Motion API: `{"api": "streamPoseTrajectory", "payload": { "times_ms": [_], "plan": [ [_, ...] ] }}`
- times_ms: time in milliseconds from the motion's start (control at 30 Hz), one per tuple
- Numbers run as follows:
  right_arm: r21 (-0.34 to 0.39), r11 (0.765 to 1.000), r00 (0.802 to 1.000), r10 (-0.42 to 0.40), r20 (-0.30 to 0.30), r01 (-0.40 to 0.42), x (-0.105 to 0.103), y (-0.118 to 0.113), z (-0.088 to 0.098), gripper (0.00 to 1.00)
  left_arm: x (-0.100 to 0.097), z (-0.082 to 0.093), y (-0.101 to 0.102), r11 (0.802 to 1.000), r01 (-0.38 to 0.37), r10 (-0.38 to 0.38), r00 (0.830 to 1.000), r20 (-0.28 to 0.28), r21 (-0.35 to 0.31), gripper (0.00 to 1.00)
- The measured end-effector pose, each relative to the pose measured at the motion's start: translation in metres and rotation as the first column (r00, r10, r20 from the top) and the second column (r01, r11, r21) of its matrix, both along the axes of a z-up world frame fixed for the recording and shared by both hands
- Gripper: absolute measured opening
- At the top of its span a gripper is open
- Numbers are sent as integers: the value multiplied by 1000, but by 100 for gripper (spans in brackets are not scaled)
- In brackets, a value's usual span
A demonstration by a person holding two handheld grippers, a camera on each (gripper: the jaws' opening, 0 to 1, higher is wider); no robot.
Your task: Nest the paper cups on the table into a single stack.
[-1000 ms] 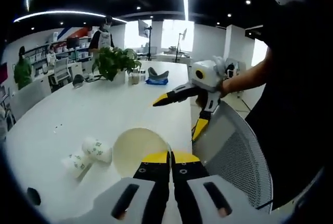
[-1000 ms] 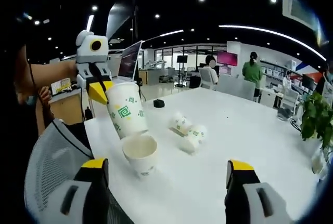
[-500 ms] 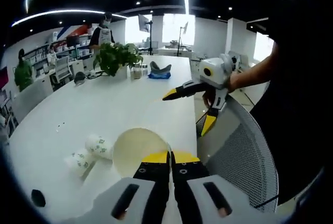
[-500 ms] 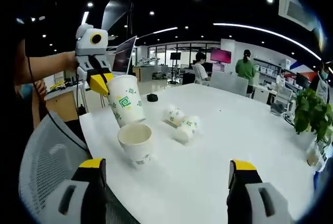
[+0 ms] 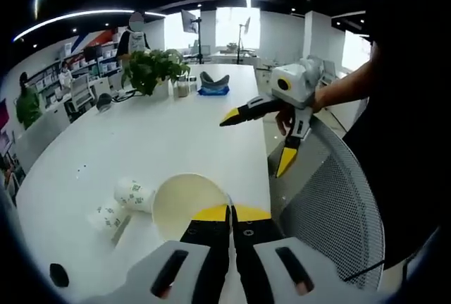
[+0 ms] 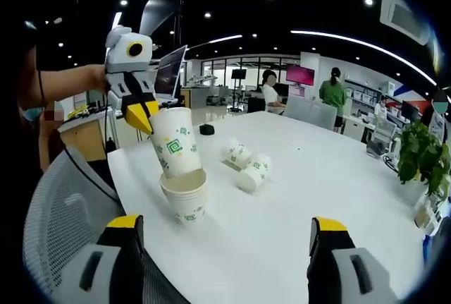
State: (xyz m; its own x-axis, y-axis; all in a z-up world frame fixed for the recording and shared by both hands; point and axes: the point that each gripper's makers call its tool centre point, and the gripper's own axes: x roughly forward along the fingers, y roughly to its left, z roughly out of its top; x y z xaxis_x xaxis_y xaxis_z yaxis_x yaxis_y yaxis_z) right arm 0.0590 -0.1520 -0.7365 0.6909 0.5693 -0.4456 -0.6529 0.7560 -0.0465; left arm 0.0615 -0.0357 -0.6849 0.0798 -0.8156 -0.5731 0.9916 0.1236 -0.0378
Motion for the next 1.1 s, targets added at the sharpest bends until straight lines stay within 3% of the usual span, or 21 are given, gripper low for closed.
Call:
{"api": "streamPoseTrajectory", "payload": {
  "times_ms": [533, 700, 1100],
  "plan": [
    [-9, 1000, 1000, 4, -3, -4, -1, 1, -3, 99, -1, -29, -11, 989, 58, -60, 998, 10, 135, 0],
    [-11, 1000, 1000, 5, -5, -5, 0, 1, -3, 98, 2, -33, -15, 990, 63, -62, 998, -12, 125, 0],
    [-17, 1000, 1000, 15, -16, -16, -1, 1, -8, 97, -2, -46, -27, 996, 66, -57, 990, -129, 66, 1]
  ]
}}
